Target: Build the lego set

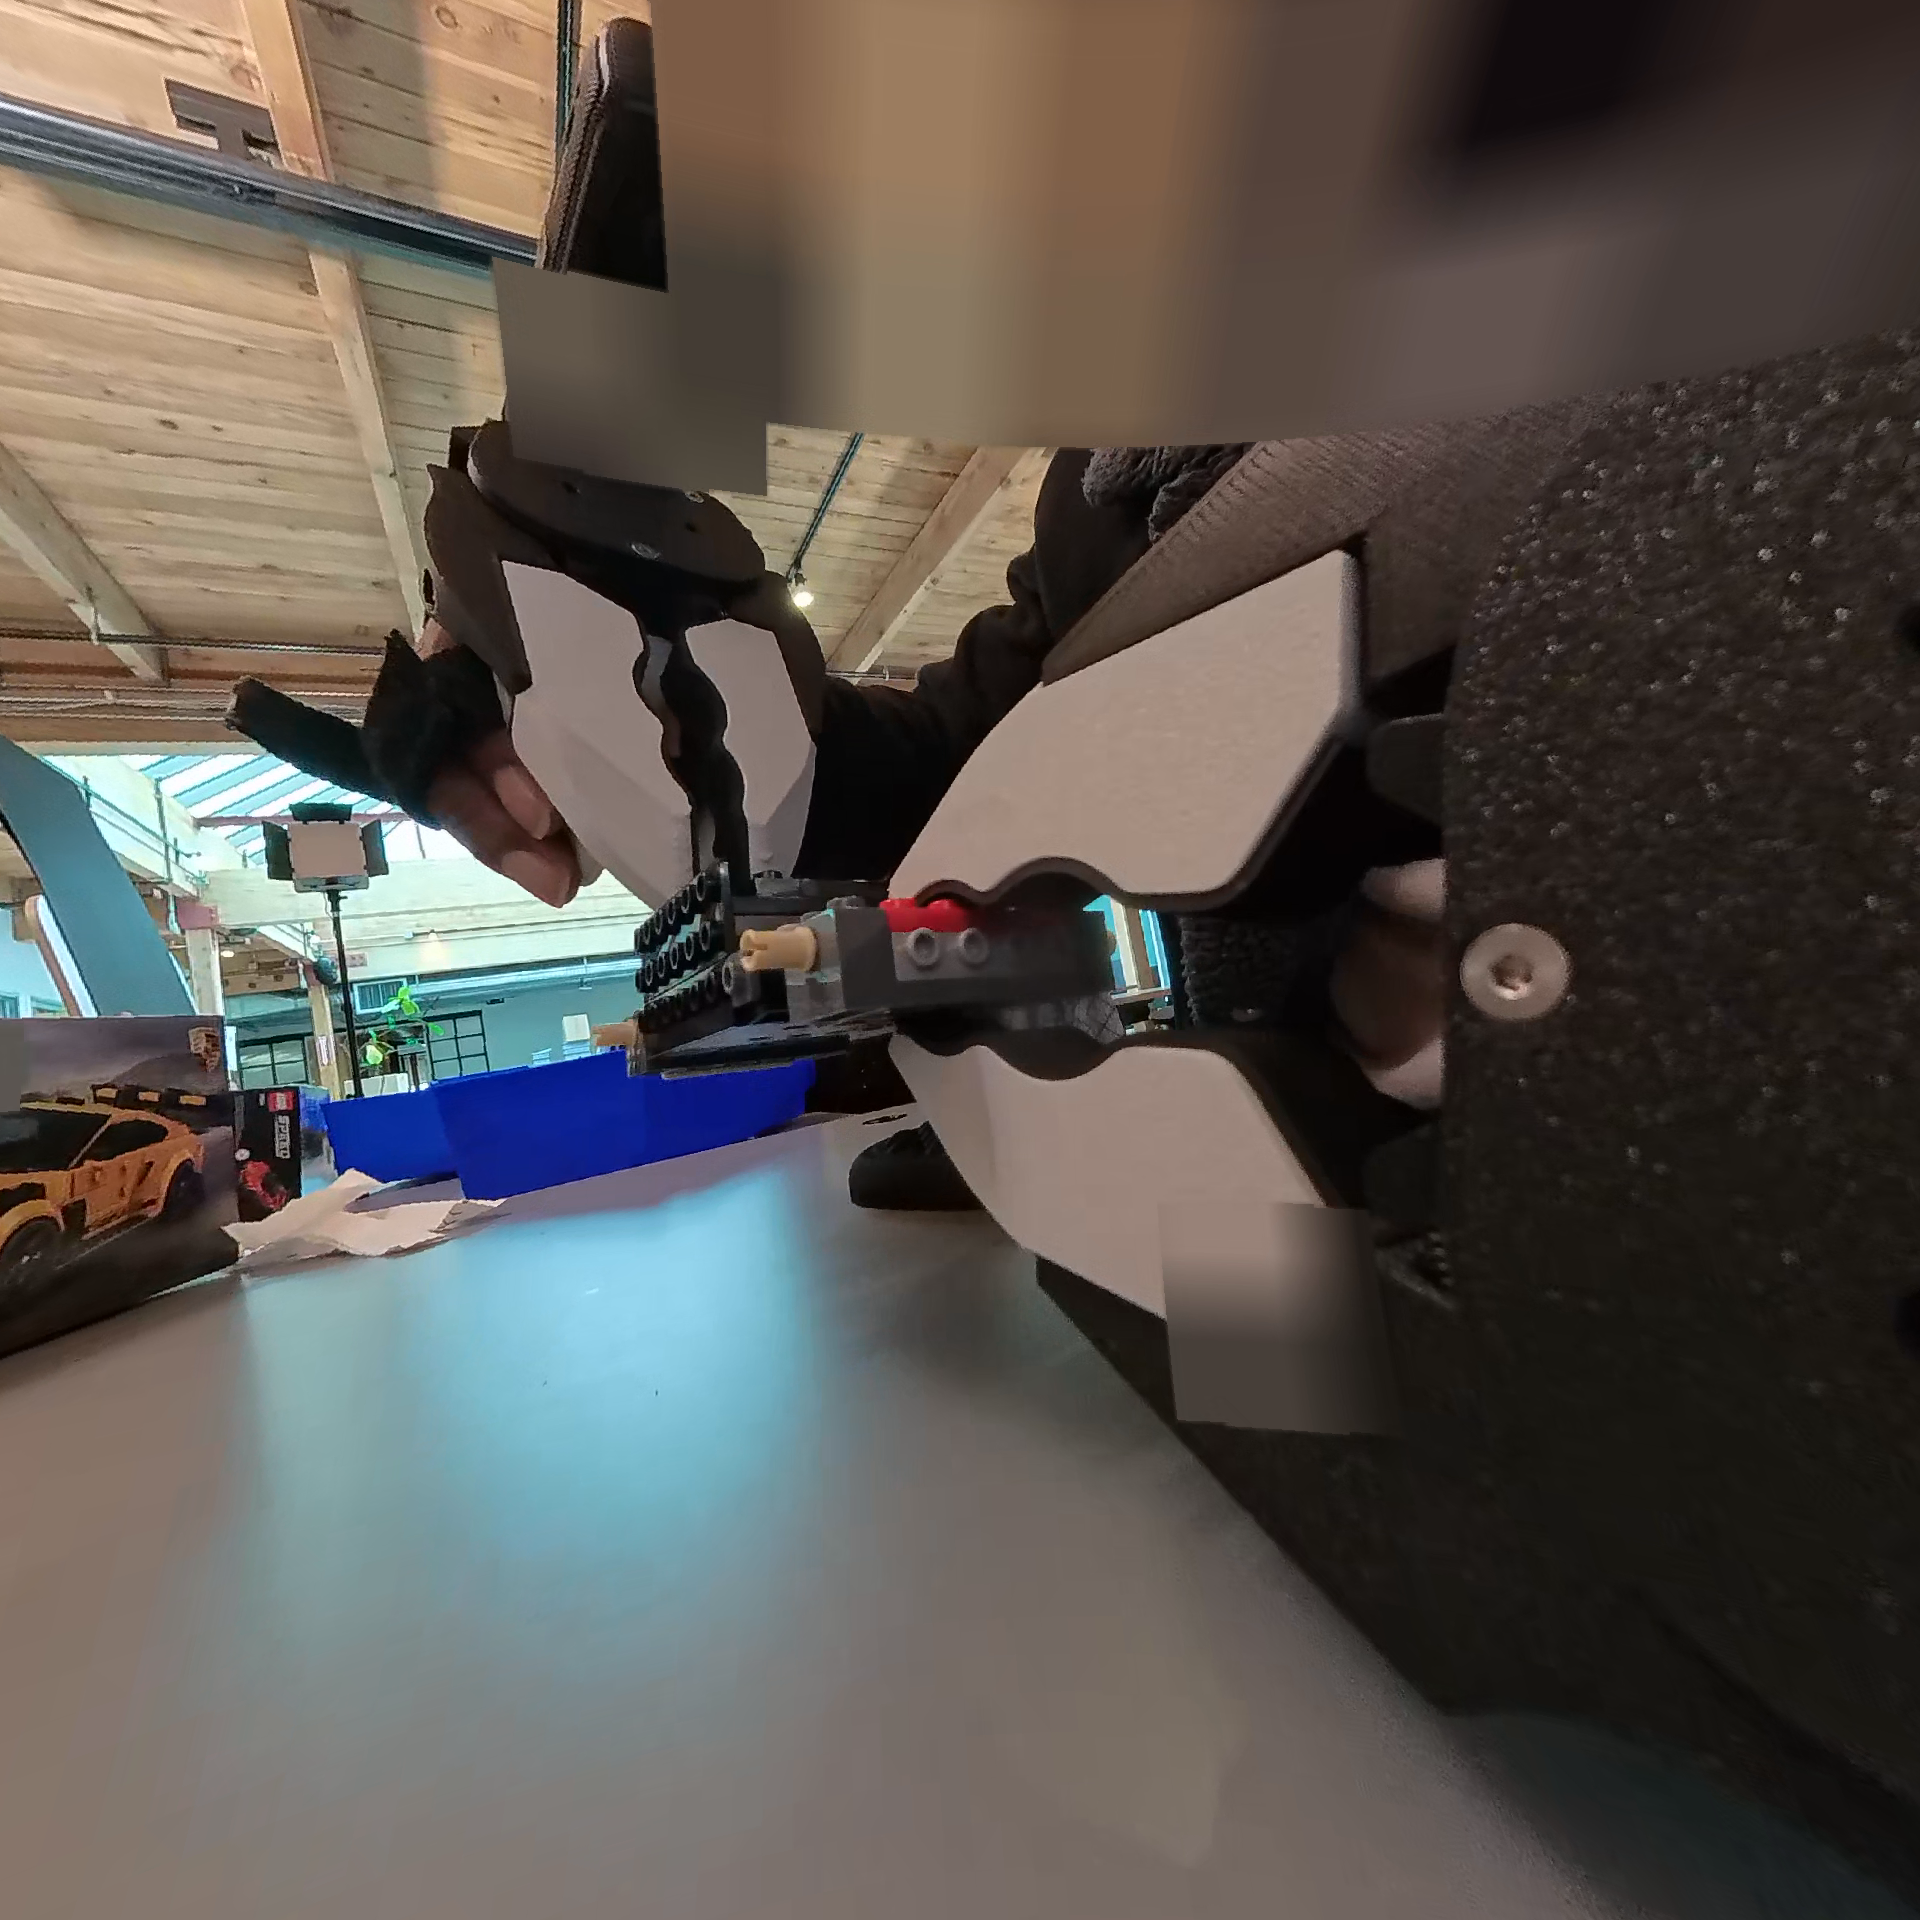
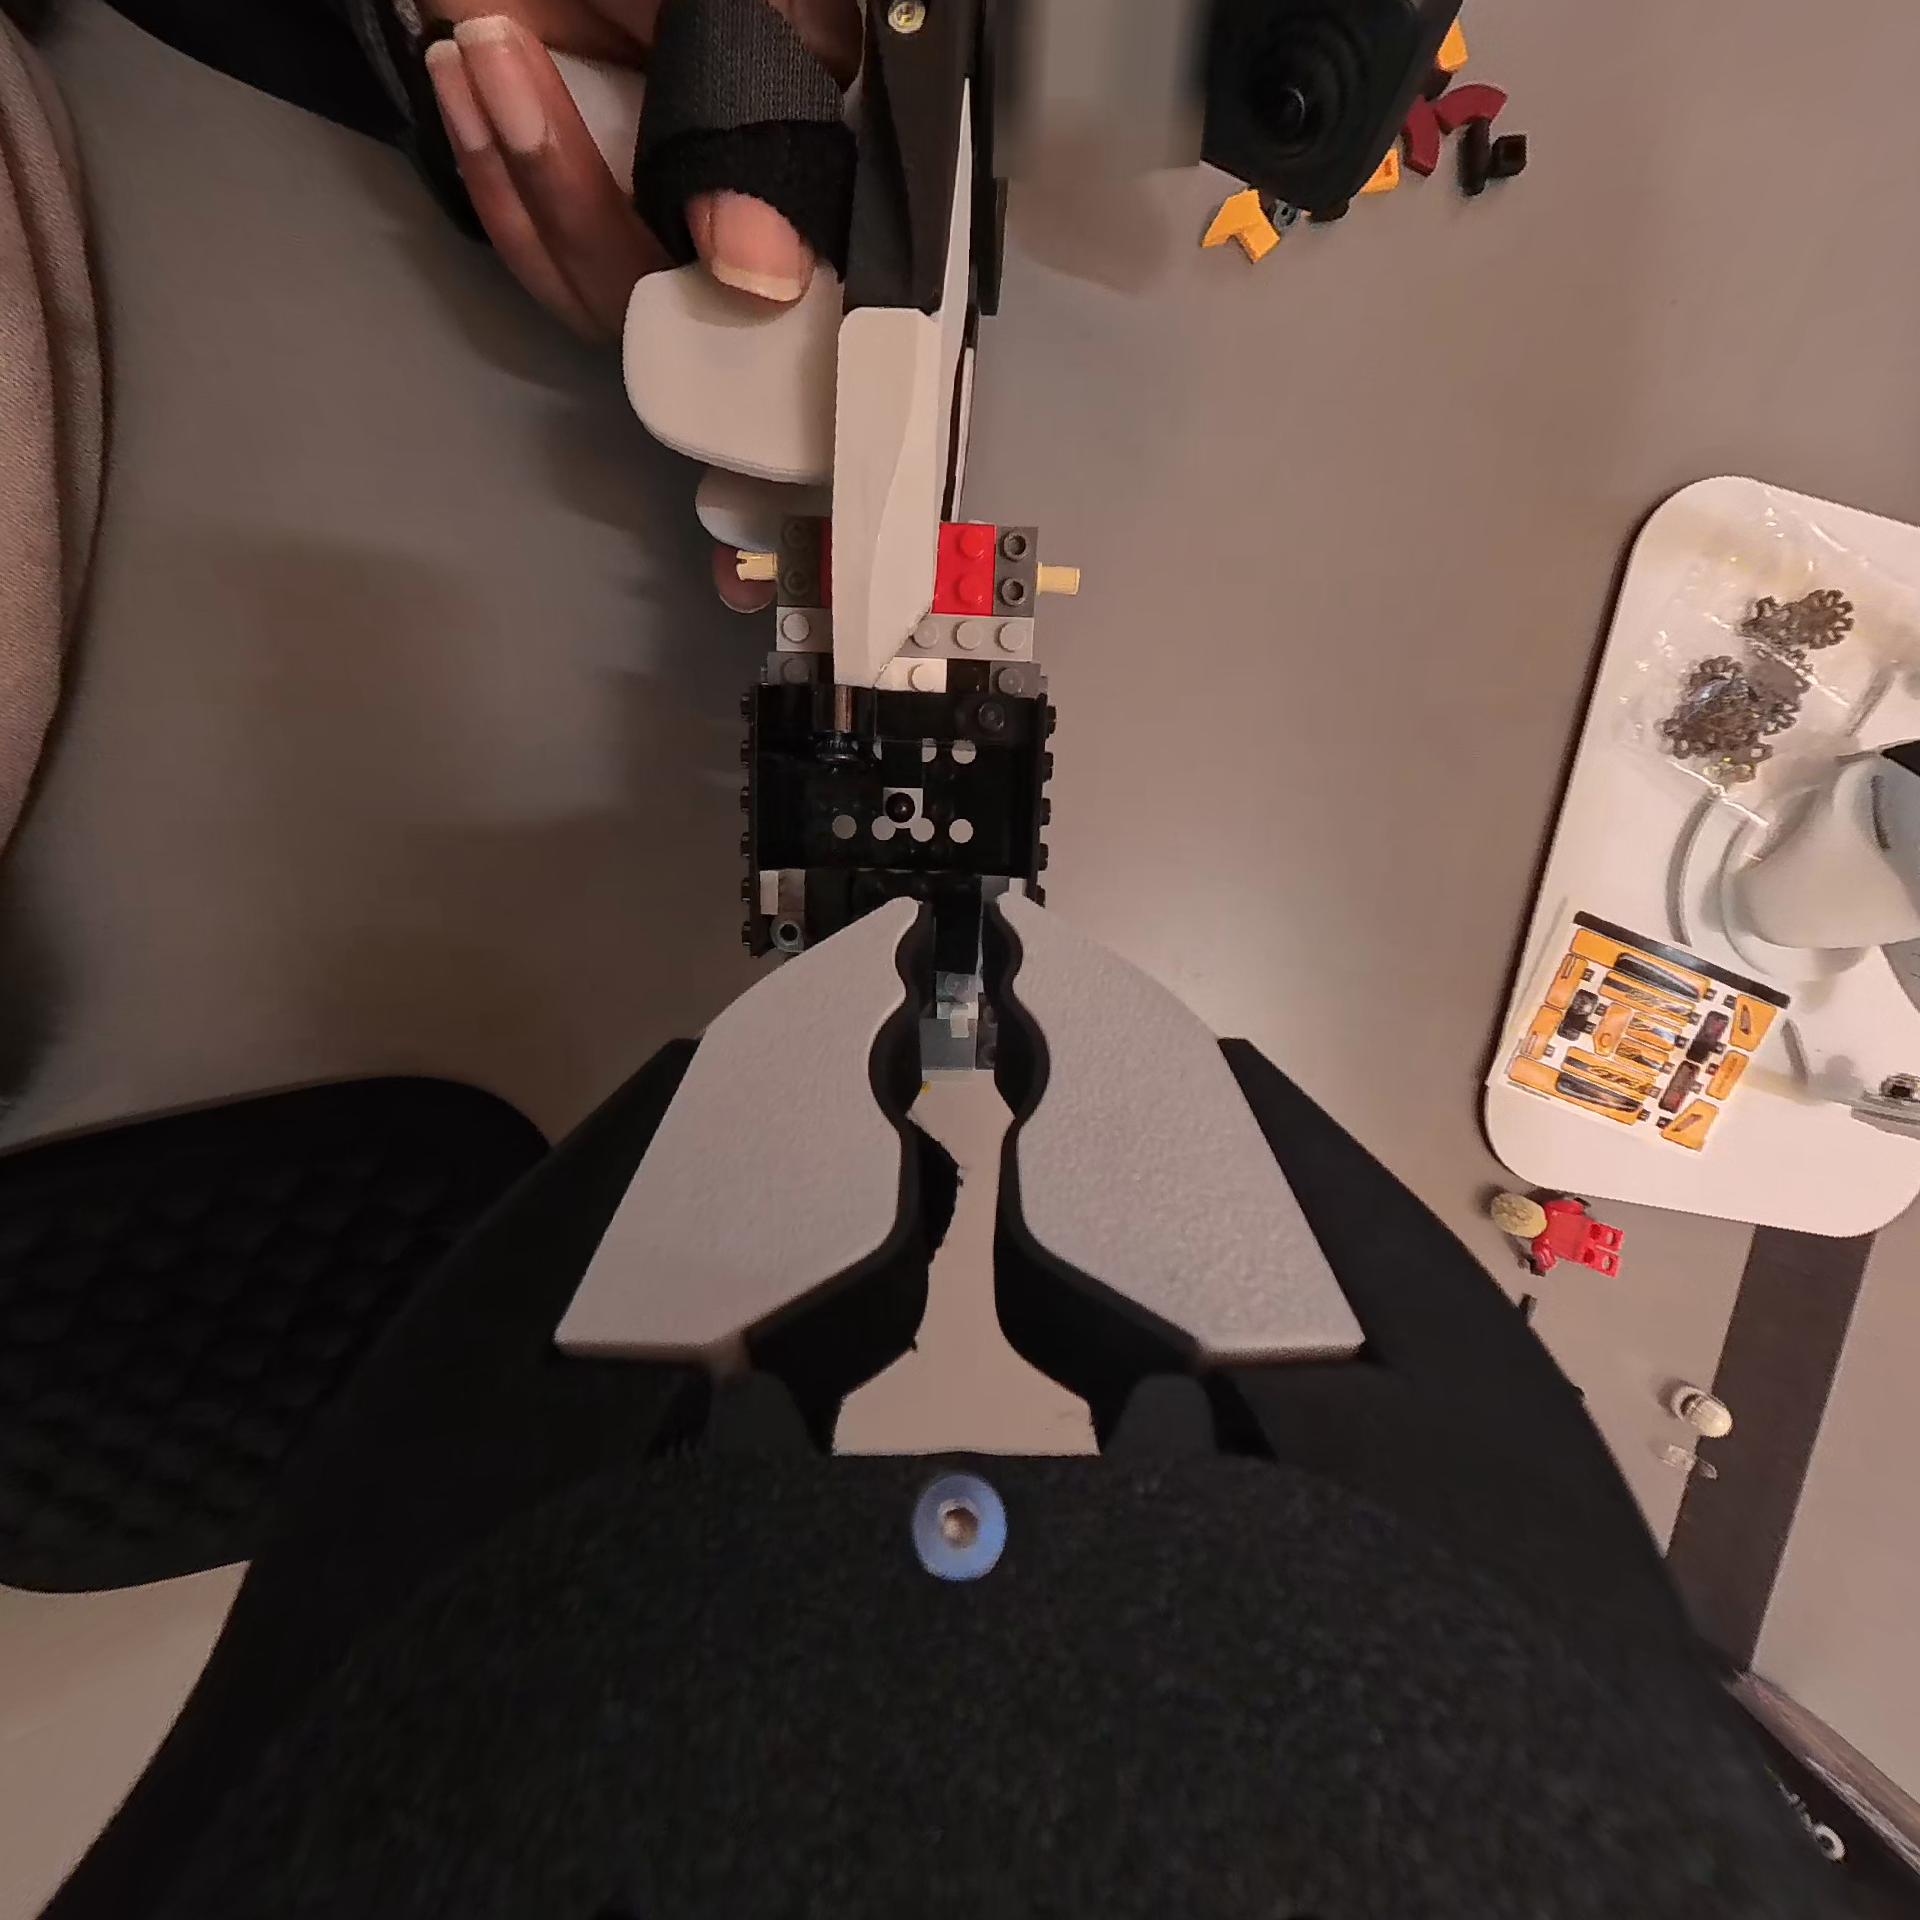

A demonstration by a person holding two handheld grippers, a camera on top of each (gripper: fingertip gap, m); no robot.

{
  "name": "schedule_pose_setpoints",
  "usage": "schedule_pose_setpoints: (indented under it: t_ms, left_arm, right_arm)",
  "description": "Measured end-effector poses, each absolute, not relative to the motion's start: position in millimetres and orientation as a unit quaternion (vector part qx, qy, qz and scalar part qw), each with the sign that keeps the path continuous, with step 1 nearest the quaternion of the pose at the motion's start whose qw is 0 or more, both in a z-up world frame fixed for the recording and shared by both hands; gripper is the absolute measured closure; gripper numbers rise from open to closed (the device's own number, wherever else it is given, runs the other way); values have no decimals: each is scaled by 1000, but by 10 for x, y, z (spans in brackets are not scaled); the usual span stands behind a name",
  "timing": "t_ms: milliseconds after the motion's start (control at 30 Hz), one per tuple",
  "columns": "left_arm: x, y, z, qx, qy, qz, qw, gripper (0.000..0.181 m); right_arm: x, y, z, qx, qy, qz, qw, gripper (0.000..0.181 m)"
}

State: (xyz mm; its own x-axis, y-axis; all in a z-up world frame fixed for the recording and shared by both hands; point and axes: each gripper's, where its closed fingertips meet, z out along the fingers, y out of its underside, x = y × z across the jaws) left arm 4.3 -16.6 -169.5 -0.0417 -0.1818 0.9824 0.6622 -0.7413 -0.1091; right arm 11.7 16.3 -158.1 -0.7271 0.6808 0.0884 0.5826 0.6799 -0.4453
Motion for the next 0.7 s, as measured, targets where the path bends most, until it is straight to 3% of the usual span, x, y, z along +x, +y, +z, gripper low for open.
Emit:
schedule_pose_setpoints:
  t_ms: [33,433,567,700]
  left_arm:
    - [45,-167,-1694,-622,-193,-696,303,164]
    - [49,-174,-1685,-619,-189,-699,304,164]
    - [67,-183,-1675,-620,-182,-700,305,164]
    - [90,-190,-1661,-621,-174,-700,308,164]
  right_arm:
    - [117,162,-1578,-347,-908,199,124,173]
    - [99,188,-1411,-397,-867,273,130,167]
    - [173,303,-1465,-526,-745,405,69,132]
    - [212,390,-1607,-638,-515,571,-34,123]
